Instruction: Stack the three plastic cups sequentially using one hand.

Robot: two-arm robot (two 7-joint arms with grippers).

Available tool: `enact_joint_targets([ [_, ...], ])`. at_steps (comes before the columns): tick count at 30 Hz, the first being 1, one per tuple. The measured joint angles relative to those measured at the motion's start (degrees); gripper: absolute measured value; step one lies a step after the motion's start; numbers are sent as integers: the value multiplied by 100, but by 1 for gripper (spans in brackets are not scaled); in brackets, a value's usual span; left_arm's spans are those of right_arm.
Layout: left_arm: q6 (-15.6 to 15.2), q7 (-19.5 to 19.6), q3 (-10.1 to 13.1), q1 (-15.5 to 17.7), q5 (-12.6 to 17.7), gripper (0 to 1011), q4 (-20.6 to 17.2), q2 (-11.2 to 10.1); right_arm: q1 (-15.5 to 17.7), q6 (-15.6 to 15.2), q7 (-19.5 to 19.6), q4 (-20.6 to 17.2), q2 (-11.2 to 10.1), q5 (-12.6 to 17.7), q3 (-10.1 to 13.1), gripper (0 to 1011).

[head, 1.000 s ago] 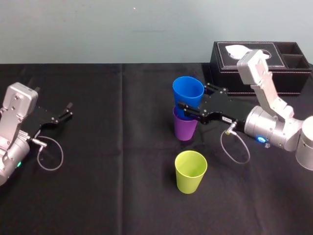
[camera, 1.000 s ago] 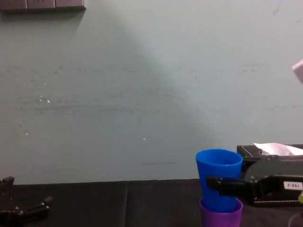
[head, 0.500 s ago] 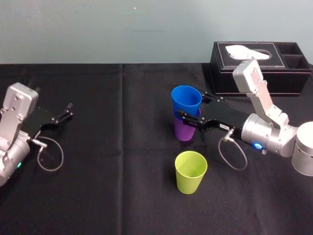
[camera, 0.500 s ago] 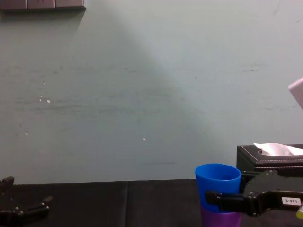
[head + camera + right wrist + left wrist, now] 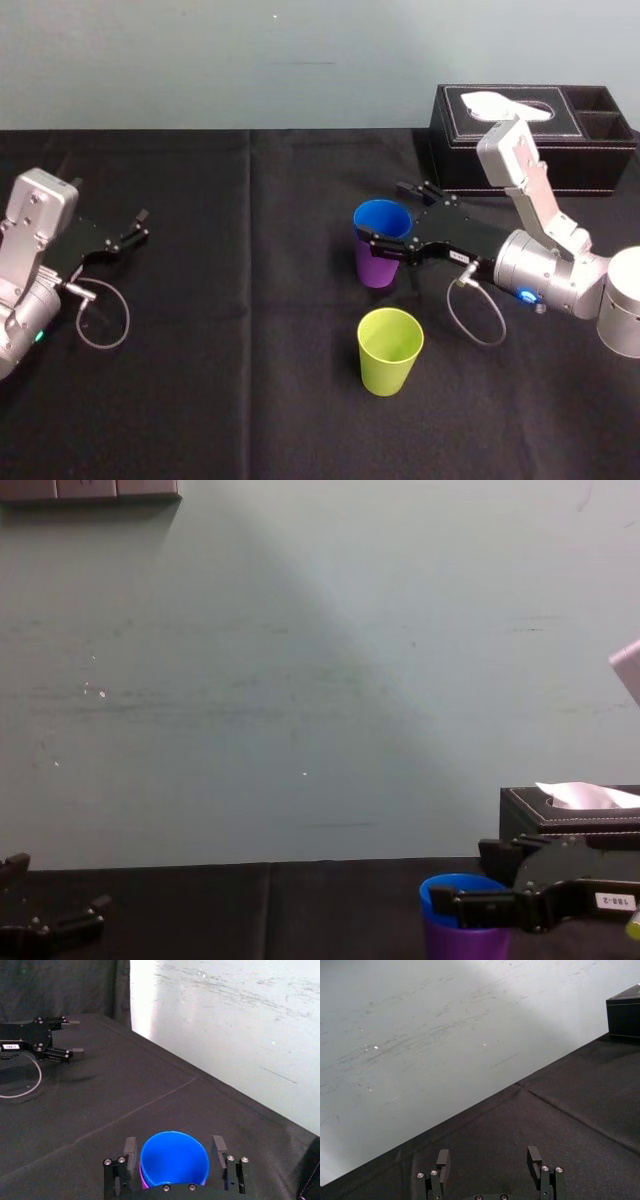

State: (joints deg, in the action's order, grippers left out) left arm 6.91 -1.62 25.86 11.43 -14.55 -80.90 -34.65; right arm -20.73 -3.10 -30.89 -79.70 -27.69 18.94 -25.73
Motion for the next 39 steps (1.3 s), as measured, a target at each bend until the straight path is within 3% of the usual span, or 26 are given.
enact_joint_targets([
  [3, 0, 0, 0, 0, 0, 1011, 0, 0, 0, -1, 1, -1, -1, 1, 1, 1002],
  [27, 0, 0, 0, 0, 0, 1011, 0, 0, 0, -9, 8, -12, -5, 3, 1, 1002],
  [33, 0, 0, 0, 0, 0, 1011, 0, 0, 263, 156, -159, -103, -170, 361, 241, 1002],
  [39, 0, 0, 0, 0, 0, 1011, 0, 0, 801, 448, -461, -360, -519, 934, 586, 1002],
])
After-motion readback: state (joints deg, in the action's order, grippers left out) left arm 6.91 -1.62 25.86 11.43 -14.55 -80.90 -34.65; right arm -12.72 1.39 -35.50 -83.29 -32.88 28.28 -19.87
